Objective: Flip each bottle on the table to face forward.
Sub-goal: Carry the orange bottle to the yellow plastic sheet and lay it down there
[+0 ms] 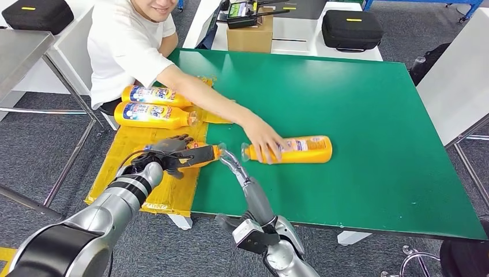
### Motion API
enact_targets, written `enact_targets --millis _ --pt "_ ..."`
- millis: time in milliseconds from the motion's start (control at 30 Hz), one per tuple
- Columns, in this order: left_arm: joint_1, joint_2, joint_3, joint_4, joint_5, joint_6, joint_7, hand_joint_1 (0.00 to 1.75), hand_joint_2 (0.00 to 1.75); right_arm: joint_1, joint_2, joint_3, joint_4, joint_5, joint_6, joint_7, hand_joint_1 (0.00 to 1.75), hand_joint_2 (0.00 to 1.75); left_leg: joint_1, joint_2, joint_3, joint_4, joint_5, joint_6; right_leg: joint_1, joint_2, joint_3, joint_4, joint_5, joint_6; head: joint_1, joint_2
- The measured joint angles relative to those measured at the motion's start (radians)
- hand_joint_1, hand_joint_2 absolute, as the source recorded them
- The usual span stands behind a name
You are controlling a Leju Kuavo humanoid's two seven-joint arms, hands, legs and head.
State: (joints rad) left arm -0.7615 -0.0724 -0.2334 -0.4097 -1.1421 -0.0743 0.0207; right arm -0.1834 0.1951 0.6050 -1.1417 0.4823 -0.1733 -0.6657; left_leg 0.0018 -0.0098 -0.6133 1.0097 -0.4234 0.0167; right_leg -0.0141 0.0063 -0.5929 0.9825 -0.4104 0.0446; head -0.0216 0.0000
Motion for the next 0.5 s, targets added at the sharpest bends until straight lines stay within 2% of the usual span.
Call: enact_targets --millis 333,433,500 --pt "-0.015 0.004 0.02 0.016 0.038 -0.065 -0.044 0.0 1.75 -0.012 0.004 0.0 0.029 -0.016 0.0 -0.001 0.0 0.0 0.0 0.0 0.001 0.0 0.0 0.0 0.0 0.0 0.001 0.0 0.0 0.0 0.0 0.0" --pt "-0.018 0.007 0.038 0.018 0.102 -0.104 -0.1 0.0 1.75 -0.015 0.004 0.0 0.034 -0.02 -0.006 -0.005 0.0 0.0 0.0 0.0 0.001 0.0 0.0 0.0 0.0 0.0 0.001 0.0 0.0 0.0 0.0 0.0" --pt "-0.02 0.009 0.066 0.017 0.181 -0.145 -0.173 0.0 1.75 -0.016 0.004 0.0 0.04 -0.027 -0.016 -0.013 0.0 0.0 0.0 0.0 0.001 0.0 0.0 0.0 0.0 0.0 0.001 0.0 0.0 0.0 0.0 0.0"
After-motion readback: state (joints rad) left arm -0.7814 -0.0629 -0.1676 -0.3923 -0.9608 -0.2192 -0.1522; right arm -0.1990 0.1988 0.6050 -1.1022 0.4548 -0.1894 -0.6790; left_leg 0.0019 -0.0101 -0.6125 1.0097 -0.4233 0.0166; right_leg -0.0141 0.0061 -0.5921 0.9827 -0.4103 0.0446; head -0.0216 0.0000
